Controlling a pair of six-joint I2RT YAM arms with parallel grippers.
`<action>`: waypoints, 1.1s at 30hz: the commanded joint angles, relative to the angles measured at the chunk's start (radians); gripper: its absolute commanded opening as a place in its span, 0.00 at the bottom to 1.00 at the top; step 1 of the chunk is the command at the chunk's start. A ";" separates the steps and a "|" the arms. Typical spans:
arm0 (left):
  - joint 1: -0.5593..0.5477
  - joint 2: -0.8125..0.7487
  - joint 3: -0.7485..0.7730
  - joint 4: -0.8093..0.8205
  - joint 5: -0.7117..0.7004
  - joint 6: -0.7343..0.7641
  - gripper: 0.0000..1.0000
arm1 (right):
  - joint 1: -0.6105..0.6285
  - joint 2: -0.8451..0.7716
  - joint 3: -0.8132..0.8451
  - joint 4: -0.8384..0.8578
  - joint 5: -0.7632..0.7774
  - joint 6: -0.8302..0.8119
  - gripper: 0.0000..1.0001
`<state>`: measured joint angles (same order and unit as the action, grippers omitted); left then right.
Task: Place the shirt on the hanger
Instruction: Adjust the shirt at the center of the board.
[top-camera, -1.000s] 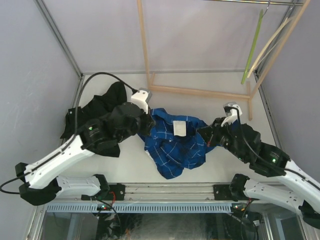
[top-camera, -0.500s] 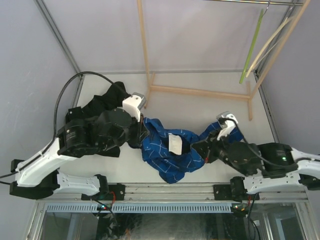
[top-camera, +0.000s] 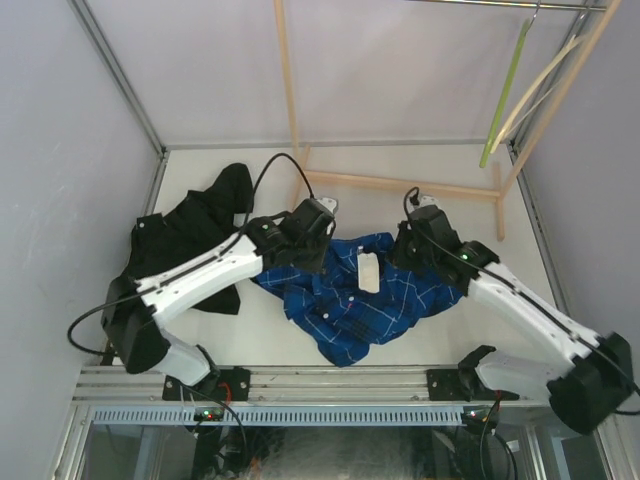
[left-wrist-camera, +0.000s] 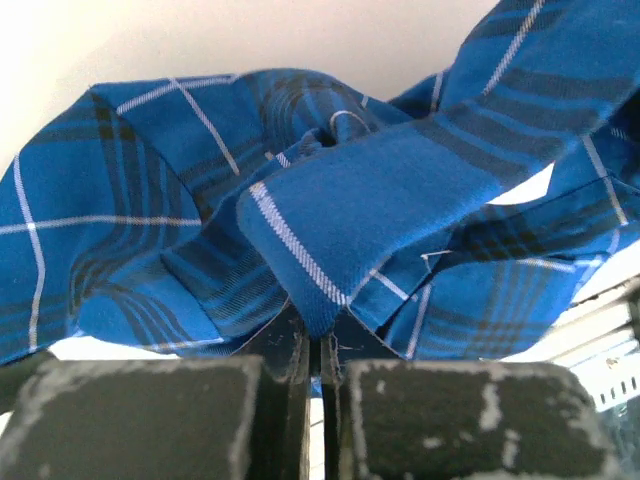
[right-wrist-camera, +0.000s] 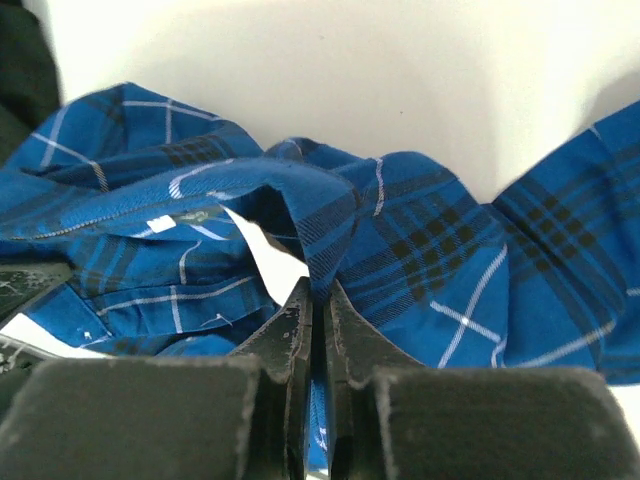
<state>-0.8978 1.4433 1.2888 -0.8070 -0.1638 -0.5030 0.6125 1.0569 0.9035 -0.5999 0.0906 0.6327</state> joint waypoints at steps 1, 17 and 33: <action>0.068 0.086 0.044 0.117 0.049 0.078 0.00 | -0.067 0.119 -0.005 0.209 -0.164 -0.084 0.02; 0.180 0.169 0.040 0.138 0.041 0.112 0.39 | -0.109 0.153 -0.052 0.245 0.029 -0.139 0.48; 0.197 -0.109 -0.068 0.188 0.056 0.106 0.73 | -0.130 -0.401 -0.276 0.155 0.052 -0.075 0.88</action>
<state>-0.7158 1.4406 1.2556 -0.6731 -0.0948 -0.3988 0.5022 0.7216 0.6659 -0.4107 0.0925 0.5362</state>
